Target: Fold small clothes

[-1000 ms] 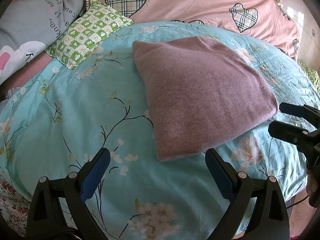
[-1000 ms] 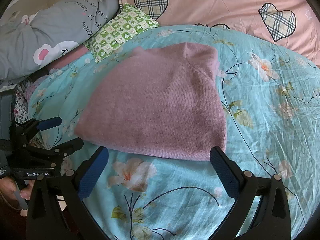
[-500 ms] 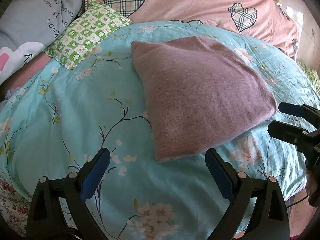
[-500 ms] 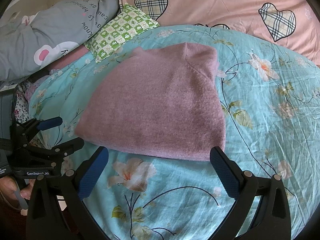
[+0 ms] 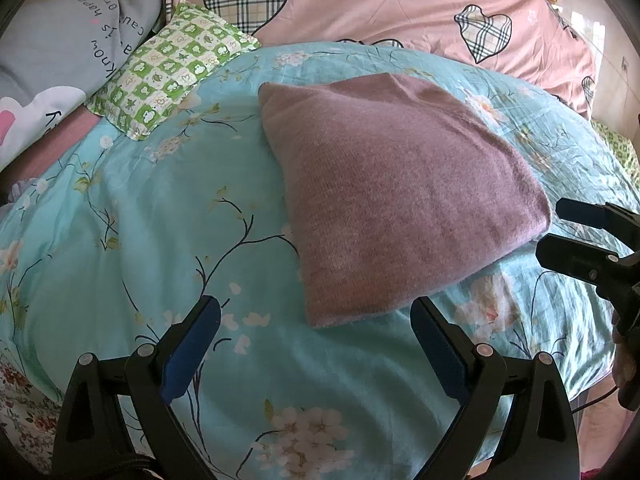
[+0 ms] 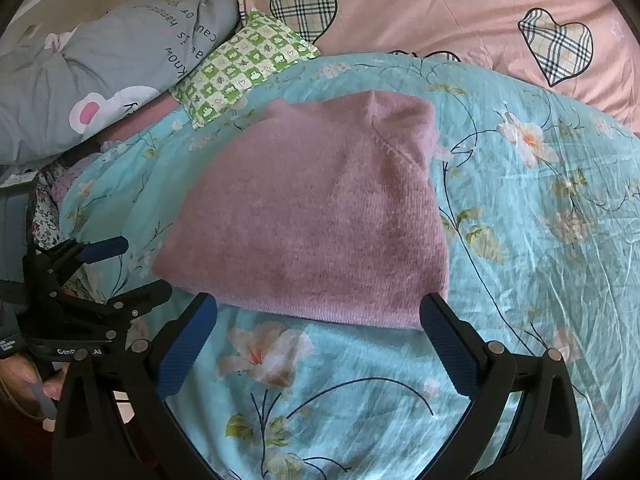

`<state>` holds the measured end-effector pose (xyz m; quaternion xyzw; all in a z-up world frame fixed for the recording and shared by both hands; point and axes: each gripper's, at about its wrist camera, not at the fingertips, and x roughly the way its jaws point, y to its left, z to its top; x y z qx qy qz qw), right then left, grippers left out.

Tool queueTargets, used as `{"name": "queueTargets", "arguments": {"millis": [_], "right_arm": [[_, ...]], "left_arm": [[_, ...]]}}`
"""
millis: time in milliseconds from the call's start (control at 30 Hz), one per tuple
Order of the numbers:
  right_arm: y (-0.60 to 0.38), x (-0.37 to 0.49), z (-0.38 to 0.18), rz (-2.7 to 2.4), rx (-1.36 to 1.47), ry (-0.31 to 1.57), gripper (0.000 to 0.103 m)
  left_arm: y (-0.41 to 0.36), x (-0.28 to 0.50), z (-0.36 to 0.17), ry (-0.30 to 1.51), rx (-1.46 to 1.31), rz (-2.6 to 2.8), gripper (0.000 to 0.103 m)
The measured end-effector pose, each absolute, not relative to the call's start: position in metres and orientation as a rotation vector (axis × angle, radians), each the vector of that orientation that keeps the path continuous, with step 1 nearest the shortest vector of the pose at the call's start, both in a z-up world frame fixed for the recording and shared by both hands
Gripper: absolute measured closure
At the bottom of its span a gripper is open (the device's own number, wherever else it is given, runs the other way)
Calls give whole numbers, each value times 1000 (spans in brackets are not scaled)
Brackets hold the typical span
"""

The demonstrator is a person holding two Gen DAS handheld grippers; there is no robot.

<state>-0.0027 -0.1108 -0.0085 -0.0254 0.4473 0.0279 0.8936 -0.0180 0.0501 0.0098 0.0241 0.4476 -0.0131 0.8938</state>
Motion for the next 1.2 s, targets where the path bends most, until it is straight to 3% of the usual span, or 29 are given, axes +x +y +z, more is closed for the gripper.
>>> {"name": "queueTargets", "arguments": {"millis": [1200], "right_arm": [[-117,7,-5,73,-51,931,2]], "left_arm": [[57,-4,17,924,63,-19,7]]}}
